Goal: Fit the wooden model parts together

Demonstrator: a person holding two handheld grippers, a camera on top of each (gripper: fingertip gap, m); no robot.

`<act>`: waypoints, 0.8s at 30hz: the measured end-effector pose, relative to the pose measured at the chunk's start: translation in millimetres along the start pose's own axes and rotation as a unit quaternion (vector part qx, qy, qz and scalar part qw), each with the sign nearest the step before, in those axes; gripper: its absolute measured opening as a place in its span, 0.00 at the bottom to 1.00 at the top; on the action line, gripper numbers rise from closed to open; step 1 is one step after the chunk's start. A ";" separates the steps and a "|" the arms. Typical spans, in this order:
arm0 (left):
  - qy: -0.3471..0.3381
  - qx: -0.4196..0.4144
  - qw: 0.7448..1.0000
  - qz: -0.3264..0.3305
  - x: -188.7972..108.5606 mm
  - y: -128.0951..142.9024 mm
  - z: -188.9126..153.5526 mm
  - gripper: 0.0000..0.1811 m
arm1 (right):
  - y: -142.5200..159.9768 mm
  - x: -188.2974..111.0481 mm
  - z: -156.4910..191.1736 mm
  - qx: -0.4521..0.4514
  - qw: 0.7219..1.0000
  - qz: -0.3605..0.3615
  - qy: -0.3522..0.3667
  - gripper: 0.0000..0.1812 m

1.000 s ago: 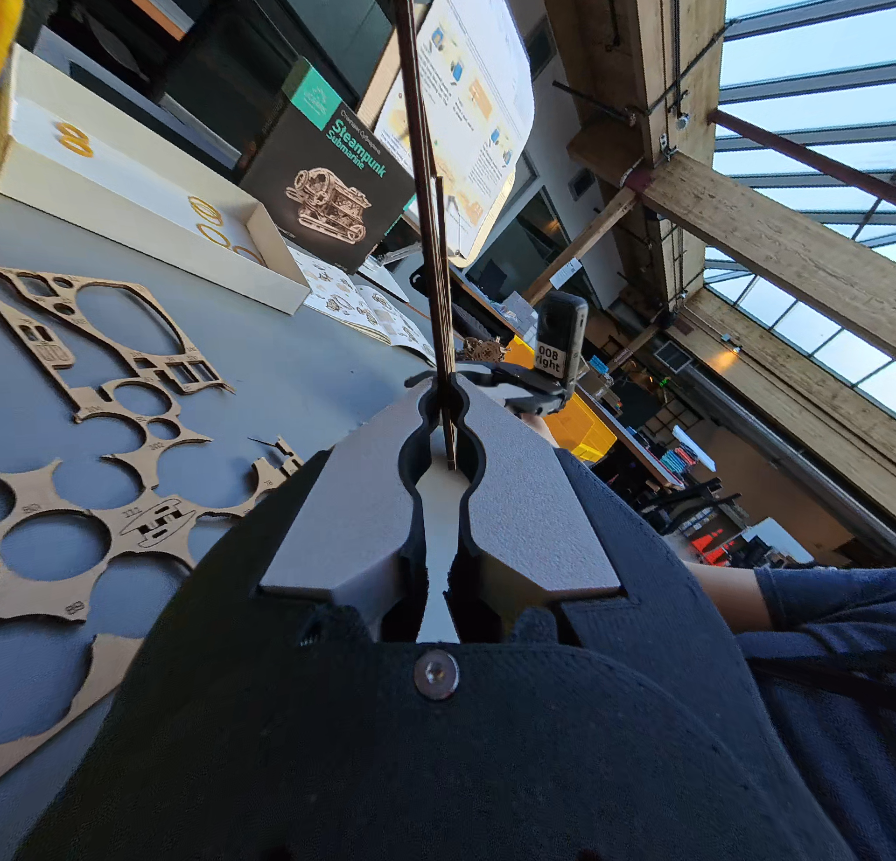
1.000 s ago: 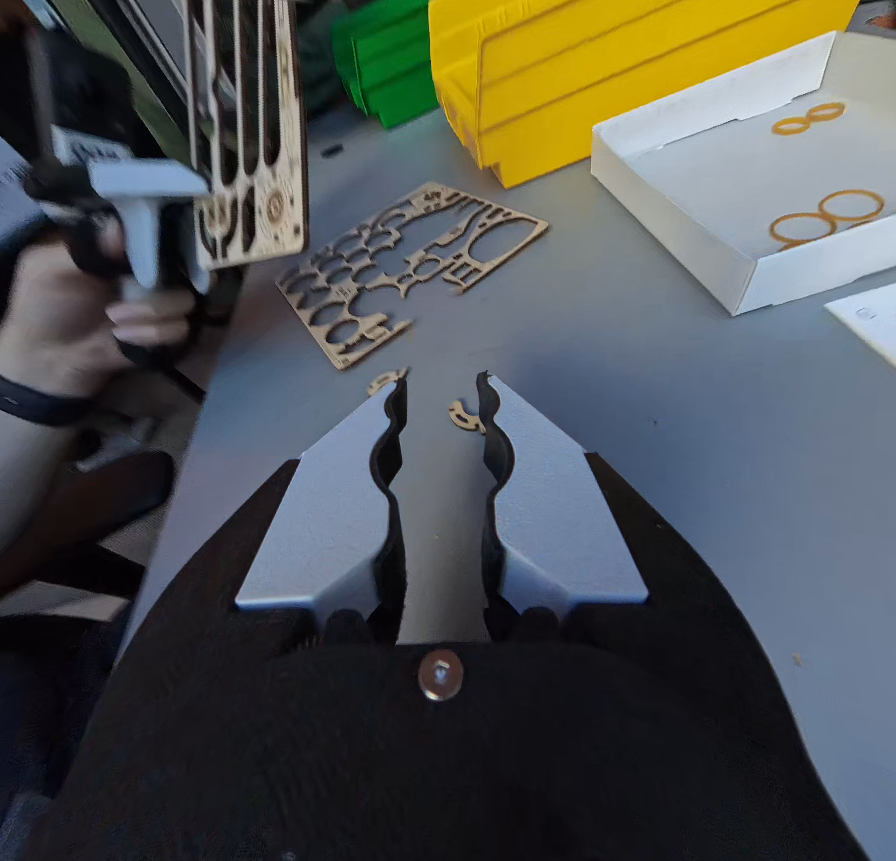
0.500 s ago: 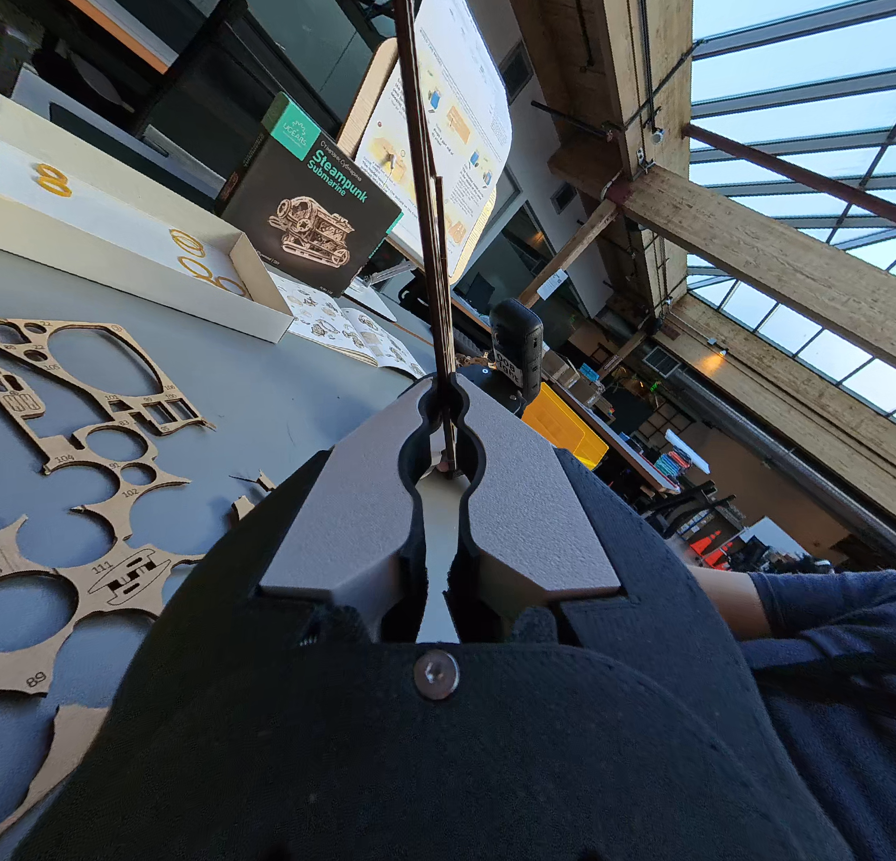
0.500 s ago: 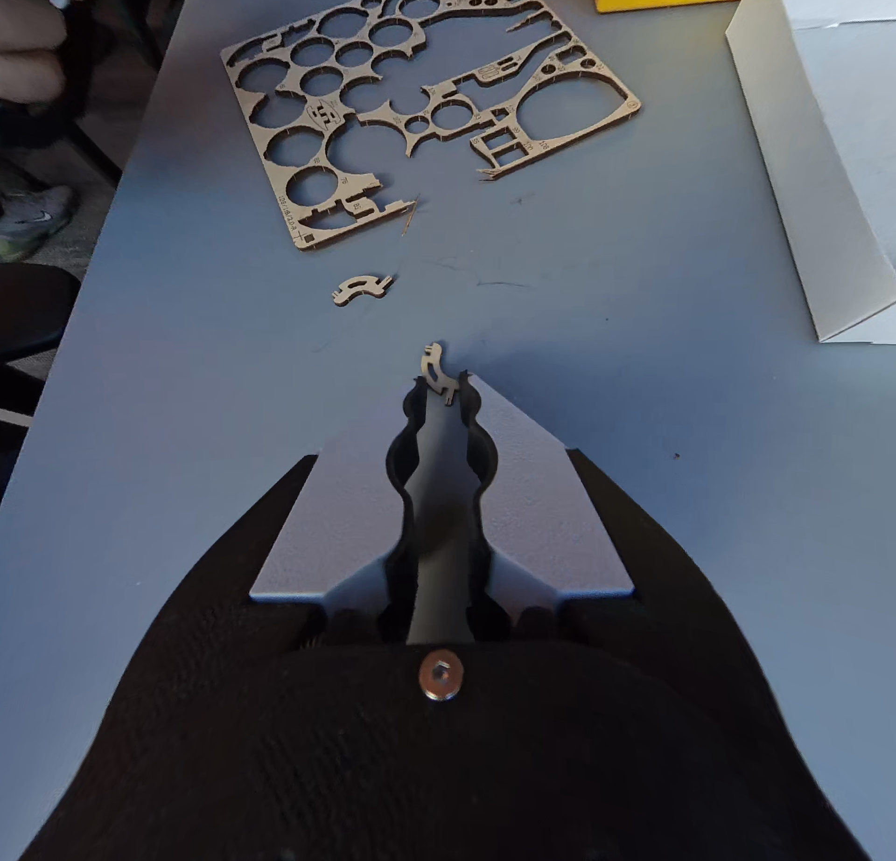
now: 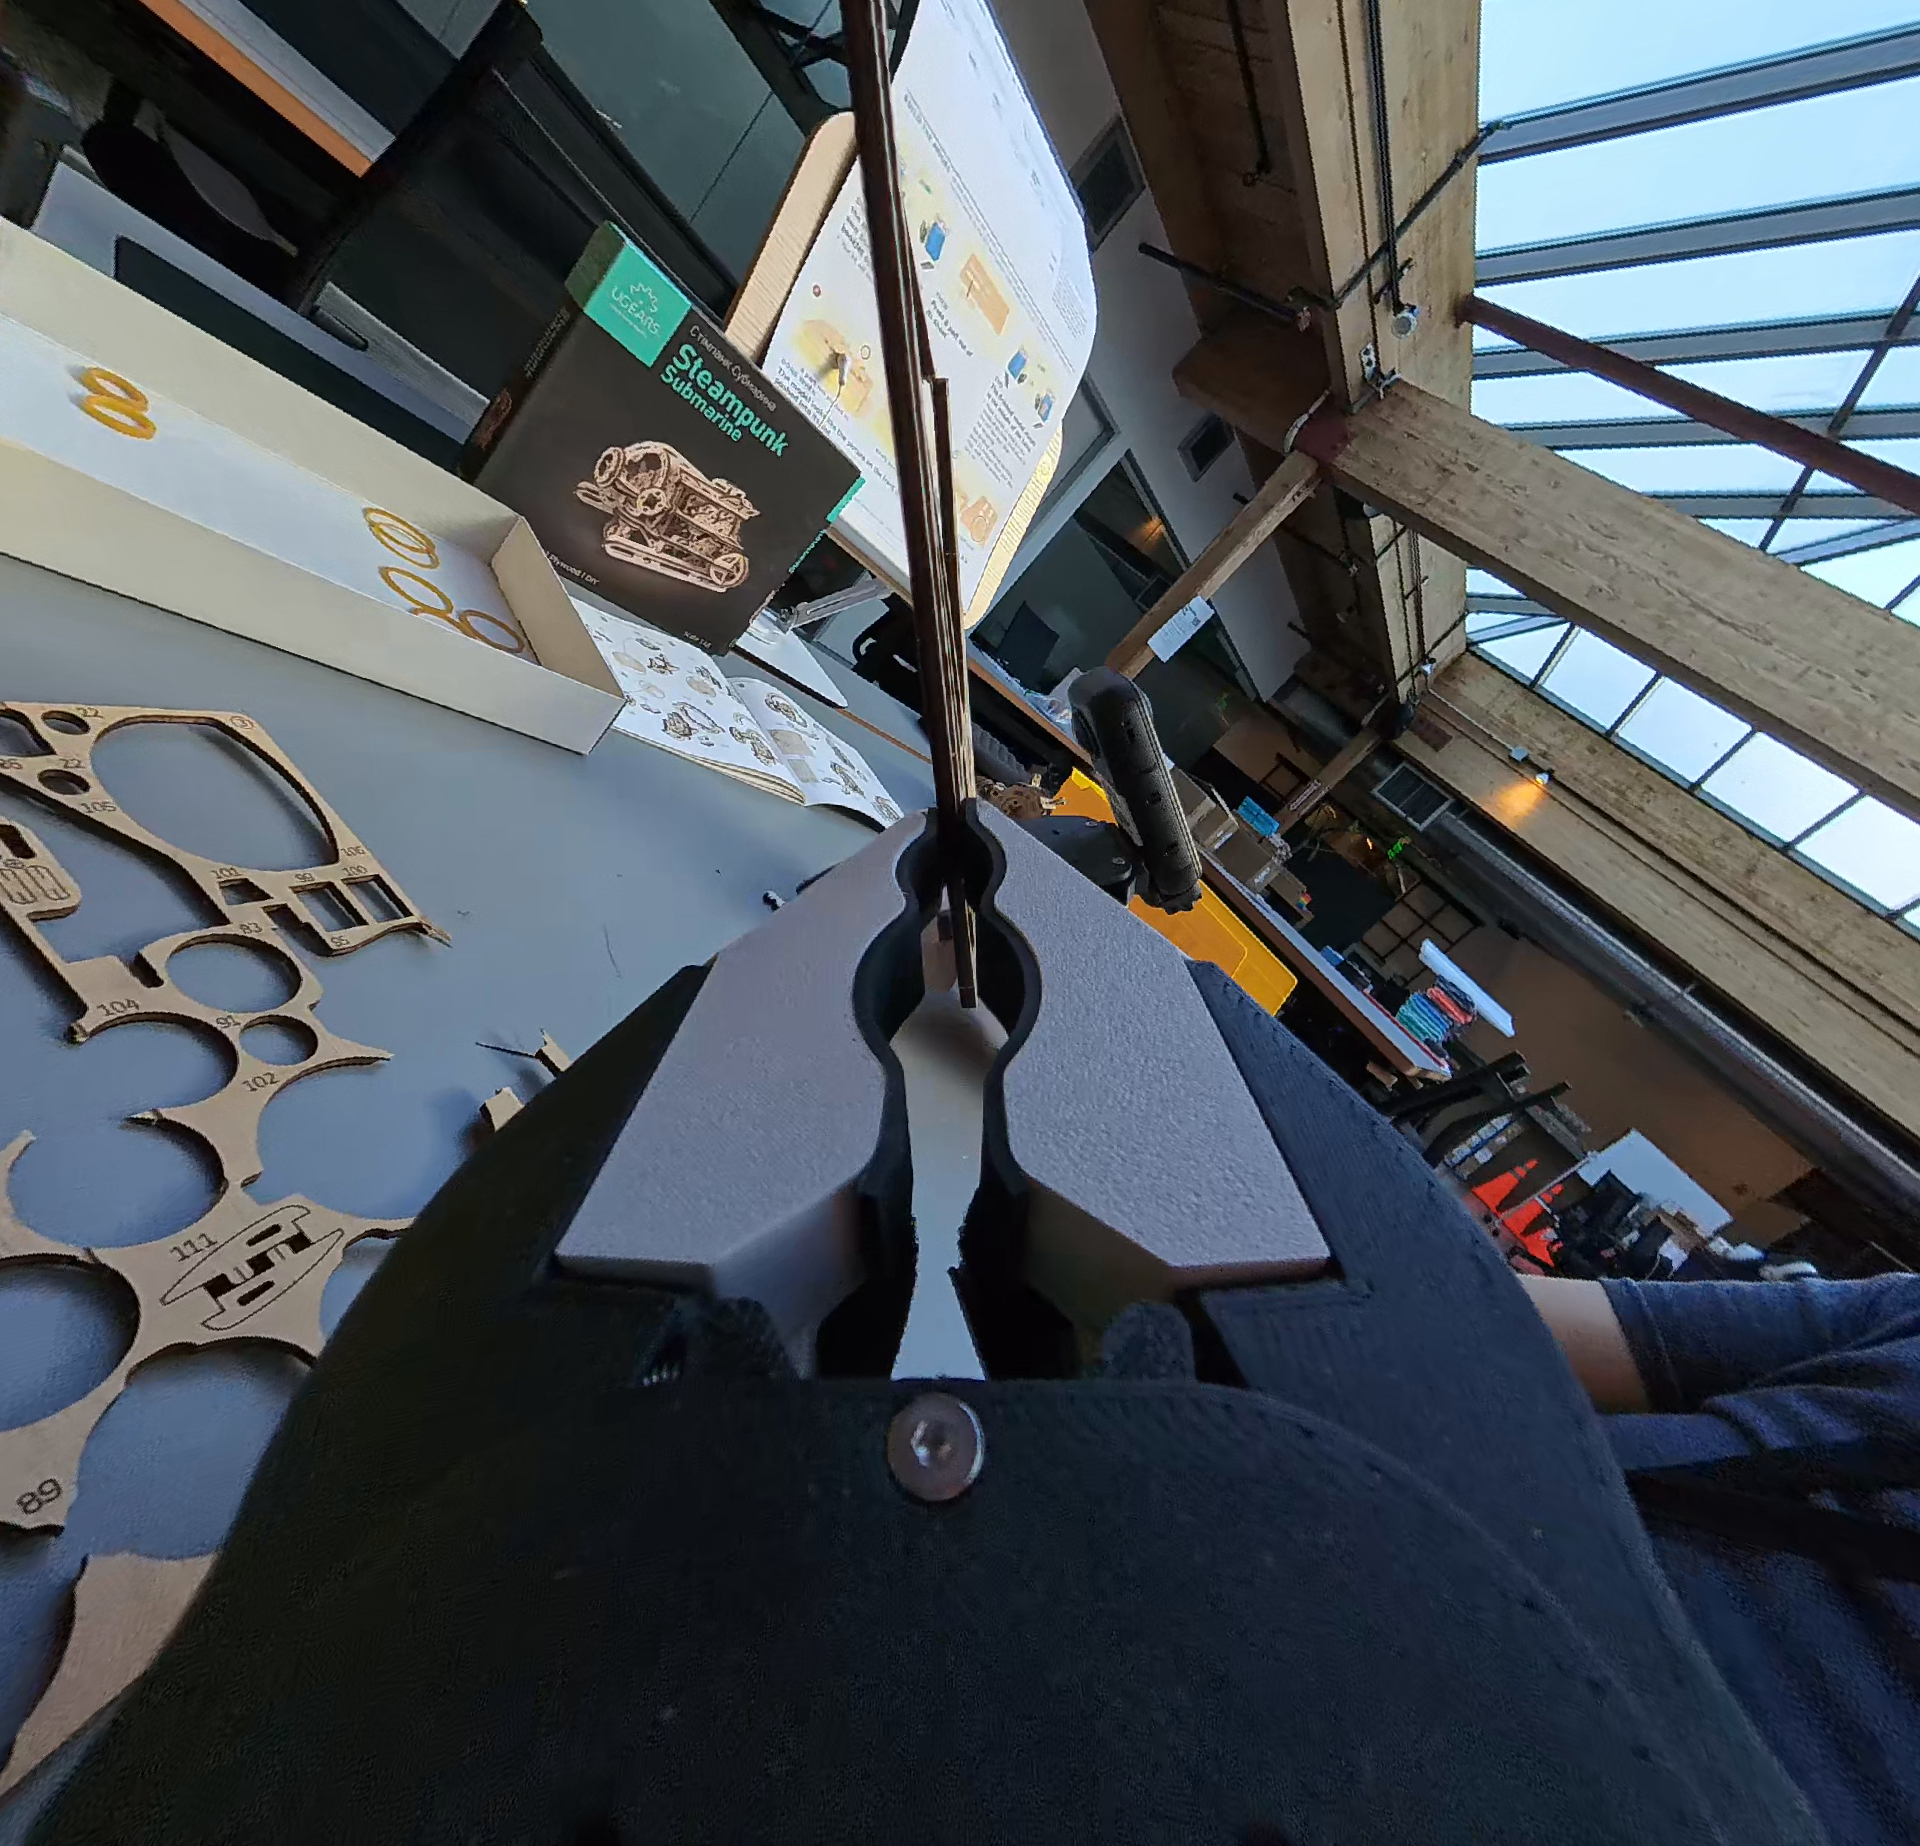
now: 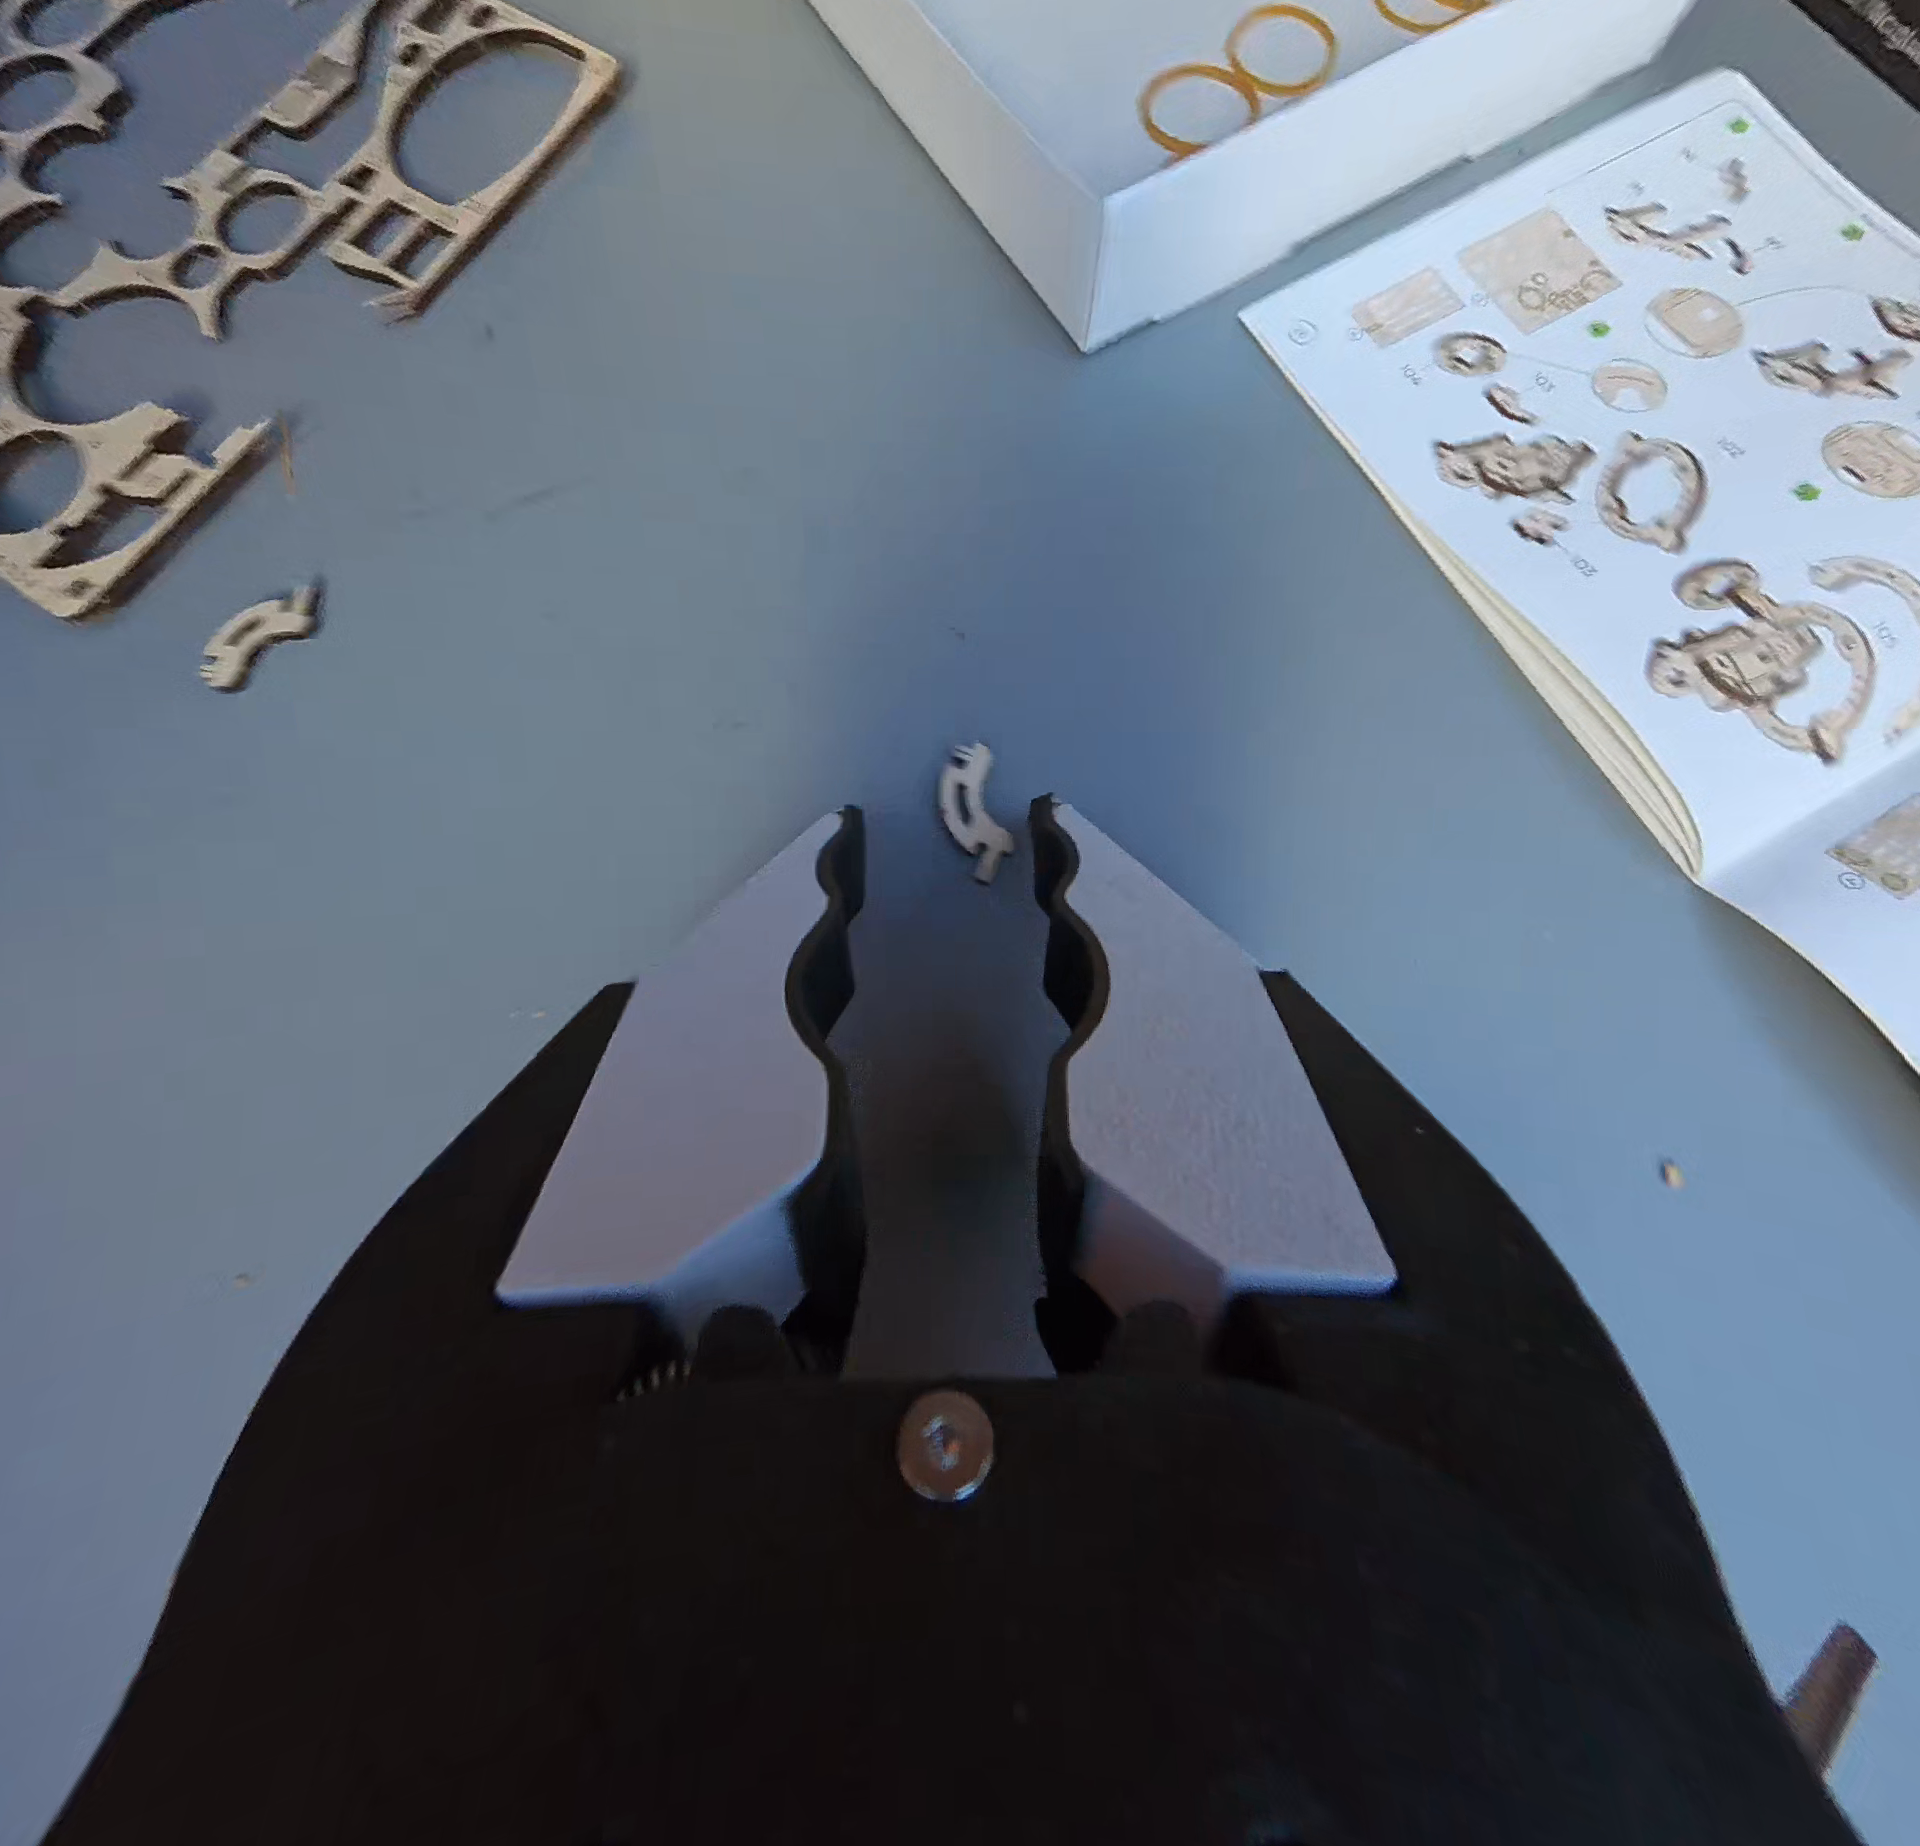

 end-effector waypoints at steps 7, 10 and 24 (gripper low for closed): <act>0.000 0.010 1.000 -0.003 -8.4 -1.7 -7.4 0.00 | -25.3 20.3 79.4 -0.263 0.951 -0.078 -0.141 0.17; 0.002 0.011 1.000 -0.005 -11.8 -2.1 -10.2 0.00 | -35.8 28.6 85.9 -0.306 0.939 -0.069 -0.144 0.17; 0.005 0.004 1.000 0.005 -12.5 0.5 -14.4 0.00 | -50.3 42.2 89.7 -0.314 0.913 0.001 -0.261 0.04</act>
Point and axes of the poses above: each gripper's, where its closed fingertips meet, x out along the fingers, y out of its underside, z = x × y across the jaws, the point moved 10 cm from there along -x, back along the fingers, and after that the axes turned 15 degrees about z, right-handed, at the moved point
